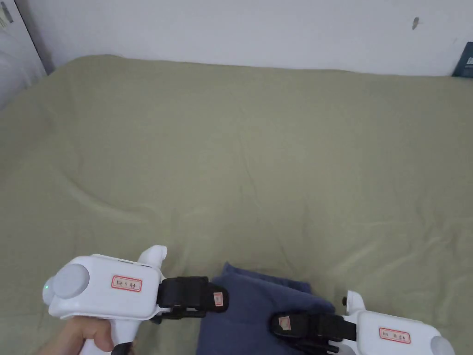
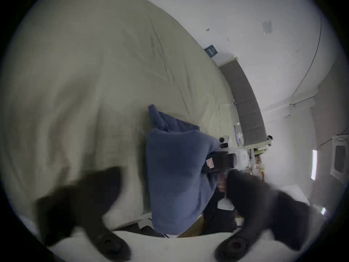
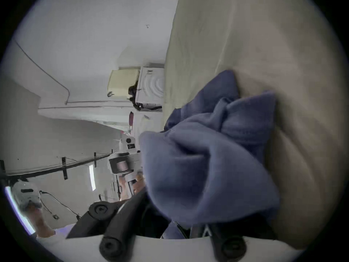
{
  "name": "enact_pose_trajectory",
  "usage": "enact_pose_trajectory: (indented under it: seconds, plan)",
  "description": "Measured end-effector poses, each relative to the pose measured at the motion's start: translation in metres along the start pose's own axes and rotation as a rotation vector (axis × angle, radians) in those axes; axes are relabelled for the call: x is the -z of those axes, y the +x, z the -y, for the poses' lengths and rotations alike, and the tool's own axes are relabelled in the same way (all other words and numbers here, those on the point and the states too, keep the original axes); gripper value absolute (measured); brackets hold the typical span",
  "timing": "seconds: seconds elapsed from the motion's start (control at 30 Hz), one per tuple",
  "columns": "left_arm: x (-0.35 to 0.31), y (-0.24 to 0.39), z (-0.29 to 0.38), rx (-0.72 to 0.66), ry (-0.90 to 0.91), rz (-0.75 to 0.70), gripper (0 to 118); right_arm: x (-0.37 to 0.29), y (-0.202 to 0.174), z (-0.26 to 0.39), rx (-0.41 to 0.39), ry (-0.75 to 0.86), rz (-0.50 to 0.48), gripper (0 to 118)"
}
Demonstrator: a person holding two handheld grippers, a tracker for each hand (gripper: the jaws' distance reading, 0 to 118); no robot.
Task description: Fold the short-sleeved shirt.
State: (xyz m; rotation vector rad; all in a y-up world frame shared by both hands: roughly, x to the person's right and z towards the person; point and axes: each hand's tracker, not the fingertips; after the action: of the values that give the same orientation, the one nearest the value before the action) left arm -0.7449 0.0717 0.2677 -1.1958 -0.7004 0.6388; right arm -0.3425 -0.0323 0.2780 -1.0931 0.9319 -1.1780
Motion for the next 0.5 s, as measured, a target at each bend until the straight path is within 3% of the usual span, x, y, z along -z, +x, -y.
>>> enact_pose_trajectory:
  seconds: [0.1,0.23,0.3,0.33,0.4,0.43,0.47,0.5]
  plan:
    - [0.009,-0.006,-0.003,-0.053,-0.037,0.141,118,0.001,-0.003,0.001,0.008,-0.007,-0.004,0]
    - [0.038,-0.016,-0.002,-0.058,-0.064,0.136,118,0.003,-0.009,0.005,0.012,-0.011,-0.001,0]
    - [0.044,-0.015,0.0,-0.088,-0.048,0.25,115,0.003,-0.01,0.003,0.012,-0.013,0.006,0]
    - [0.046,-0.014,-0.002,-0.101,-0.057,0.228,103,0.003,-0.012,0.004,0.013,-0.011,0.01,0]
    - [0.042,-0.011,-0.002,-0.042,-0.021,0.098,33,0.002,-0.014,0.001,0.003,-0.004,0.043,0]
    - [0.039,-0.003,0.001,-0.01,-0.008,-0.021,33,0.002,-0.019,0.002,-0.007,0.006,0.066,0]
    - [0.038,-0.006,0.002,-0.018,-0.021,-0.034,33,0.003,-0.027,0.002,-0.013,0.019,0.13,0]
    - [0.035,-0.012,0.002,-0.077,-0.04,0.075,33,0.004,-0.036,0.003,-0.018,0.032,0.187,0]
